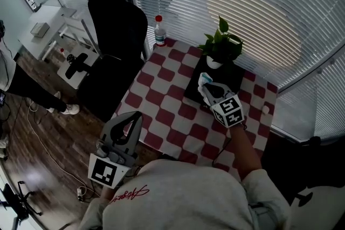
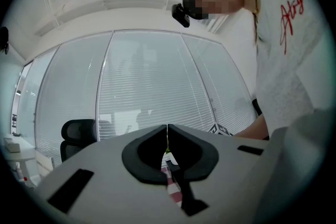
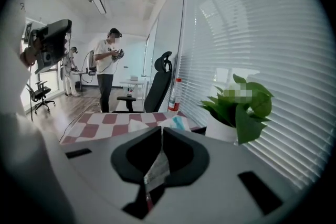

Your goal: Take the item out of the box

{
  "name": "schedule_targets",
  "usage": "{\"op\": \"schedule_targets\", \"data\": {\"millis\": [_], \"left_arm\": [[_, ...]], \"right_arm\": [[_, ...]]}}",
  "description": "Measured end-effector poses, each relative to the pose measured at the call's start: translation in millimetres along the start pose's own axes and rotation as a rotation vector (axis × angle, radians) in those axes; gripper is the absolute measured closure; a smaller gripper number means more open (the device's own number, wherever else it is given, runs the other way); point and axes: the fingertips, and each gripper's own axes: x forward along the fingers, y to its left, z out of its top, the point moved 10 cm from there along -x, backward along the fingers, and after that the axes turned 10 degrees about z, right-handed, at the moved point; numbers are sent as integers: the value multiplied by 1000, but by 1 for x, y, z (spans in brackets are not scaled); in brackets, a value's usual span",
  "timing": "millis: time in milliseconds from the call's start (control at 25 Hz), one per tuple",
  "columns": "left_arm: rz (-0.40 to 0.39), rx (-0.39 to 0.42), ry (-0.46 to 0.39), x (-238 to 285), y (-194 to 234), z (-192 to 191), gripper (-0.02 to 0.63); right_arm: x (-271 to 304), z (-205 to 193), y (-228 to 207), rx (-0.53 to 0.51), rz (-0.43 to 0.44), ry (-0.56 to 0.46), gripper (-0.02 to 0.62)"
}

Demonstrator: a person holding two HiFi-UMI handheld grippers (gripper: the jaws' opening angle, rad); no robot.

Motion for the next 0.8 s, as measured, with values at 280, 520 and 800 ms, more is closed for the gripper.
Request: {"op": "schedule_targets", "data": {"millis": [280,520,800], "left_arm": [[-19,-2,-2,4,-2,-2,588],[-33,-1,-7,7,-3,-2,588],[-53,-4,-14,11,-4,-1,588]], "right_arm": [[-14,7,3,2,-29,-55,574],[-29,12,7,14,-61,-112,574],[-49,16,13,17,-102,-164,574]]}}
